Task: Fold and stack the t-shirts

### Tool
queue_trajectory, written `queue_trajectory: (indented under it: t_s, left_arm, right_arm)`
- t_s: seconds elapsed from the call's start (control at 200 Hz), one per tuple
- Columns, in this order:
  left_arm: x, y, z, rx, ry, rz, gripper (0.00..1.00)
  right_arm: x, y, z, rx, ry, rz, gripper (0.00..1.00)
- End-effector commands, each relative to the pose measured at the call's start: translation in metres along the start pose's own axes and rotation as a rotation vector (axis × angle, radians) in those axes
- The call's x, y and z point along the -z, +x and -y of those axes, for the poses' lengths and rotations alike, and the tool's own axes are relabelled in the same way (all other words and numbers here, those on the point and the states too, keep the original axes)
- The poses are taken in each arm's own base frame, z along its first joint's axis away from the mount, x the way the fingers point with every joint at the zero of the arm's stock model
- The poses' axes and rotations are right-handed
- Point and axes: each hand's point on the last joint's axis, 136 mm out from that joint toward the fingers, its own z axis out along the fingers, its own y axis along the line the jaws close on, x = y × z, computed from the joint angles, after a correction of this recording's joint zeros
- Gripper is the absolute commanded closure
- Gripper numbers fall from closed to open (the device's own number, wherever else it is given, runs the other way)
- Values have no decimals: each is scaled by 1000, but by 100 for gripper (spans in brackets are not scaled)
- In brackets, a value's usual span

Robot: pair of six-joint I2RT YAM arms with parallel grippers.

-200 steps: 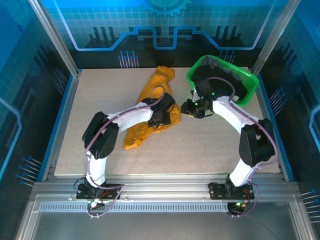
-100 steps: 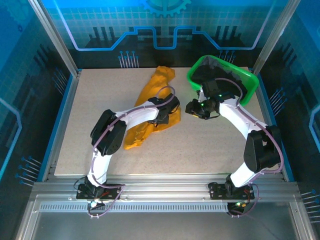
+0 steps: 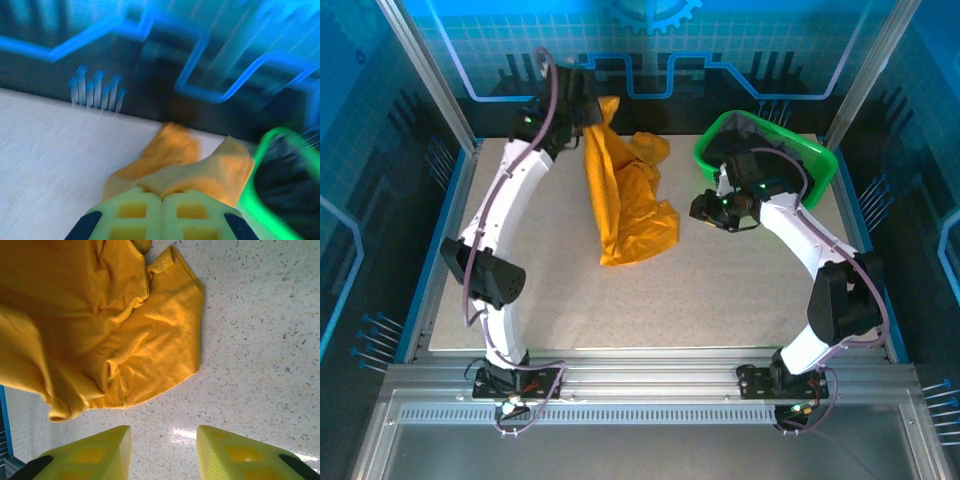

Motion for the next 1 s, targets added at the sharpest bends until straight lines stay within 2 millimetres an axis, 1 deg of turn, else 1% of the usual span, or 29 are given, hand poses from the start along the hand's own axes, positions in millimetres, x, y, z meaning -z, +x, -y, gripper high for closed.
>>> queue_trajectory:
  t_s: [0.0,0.055,0.115,0.17,0.235,0.305,0.325,0.375,0.4,0.41,0.42,0.435,0.45,0.46,0.485,0.5,0.505,0.51,0.515,0.525,0.545,0.605,0.665,0.715,0.795,0.86,0.915,0.955,0.995]
  left_arm:
    - [16,-40,68,-28,332,62,100]
    - [27,-51,93,-14,466,83,100]
    - [42,-52,121,-6,638,65,100]
    - [58,-47,143,0,782,26,100]
    - [75,-32,161,5,910,-51,100]
    - [97,-1,182,-13,1026,-173,100]
    - [102,12,188,-20,1053,-219,100]
    - [124,42,200,-55,1115,-315,100]
    - [135,64,208,-82,1144,-372,100]
    - [147,66,212,-98,1163,-376,100]
    - [143,79,211,-105,1160,-409,100]
    - [152,93,215,-119,1178,-446,100]
    - [164,99,217,-141,1202,-457,100]
    - [165,112,217,-142,1201,-496,100]
    - [174,132,215,-154,1211,-548,100]
    - [179,142,213,-158,1212,-574,100]
    - [189,137,214,-165,1226,-559,100]
    - [182,150,211,-160,1211,-596,100]
    - [183,154,210,-160,1210,-606,100]
    - [191,154,210,-165,1218,-605,100]
    - [194,168,203,-164,1203,-637,100]
    - [197,206,175,-148,1129,-720,100]
    - [198,242,137,-142,1019,-776,100]
    - [205,267,104,-154,939,-816,100]
    - [201,305,44,-211,704,-868,100]
    - [191,324,-13,-275,443,-863,100]
    - [184,329,-59,-295,232,-836,100]
    - [182,328,-79,-277,147,-813,100]
    - [180,323,-94,-242,84,-781,100]
  right_arm:
    - [17,-11,-5,-14,-14,54,60]
    - [21,-12,-5,-12,-11,70,60]
    - [26,-13,-2,-14,2,91,60]
    - [33,-13,5,-27,31,120,60]
    - [43,-14,19,-52,78,170,60]
    - [56,-16,33,-89,110,226,60]
    - [60,-16,37,-98,119,243,60]
    - [71,-17,47,-118,147,285,60]
    - [75,-17,51,-126,158,302,60]
    - [77,-18,52,-128,162,310,60]
    - [81,-18,55,-132,171,321,60]
    - [82,-18,57,-134,177,328,60]
    - [84,-18,60,-137,184,337,60]
    - [87,-19,62,-140,189,346,60]
    - [89,-19,65,-145,197,355,60]
    - [92,-19,68,-150,203,361,60]
    - [92,-19,68,-150,204,362,60]
    - [92,-19,69,-150,205,363,60]
    - [92,-19,69,-151,207,362,60]
    - [92,-19,70,-151,208,362,60]
    - [93,-19,72,-153,209,363,59]
    - [89,-17,76,-156,214,343,59]
    - [81,-14,77,-154,212,308,59]
    - [72,-10,76,-150,198,275,59]
    - [55,-2,69,-119,181,209,59]
    - [38,6,59,-65,172,150,58]
    - [22,13,49,-18,173,92,57]
    - [8,19,42,10,178,47,56]
    - [-4,24,36,25,172,11,54]
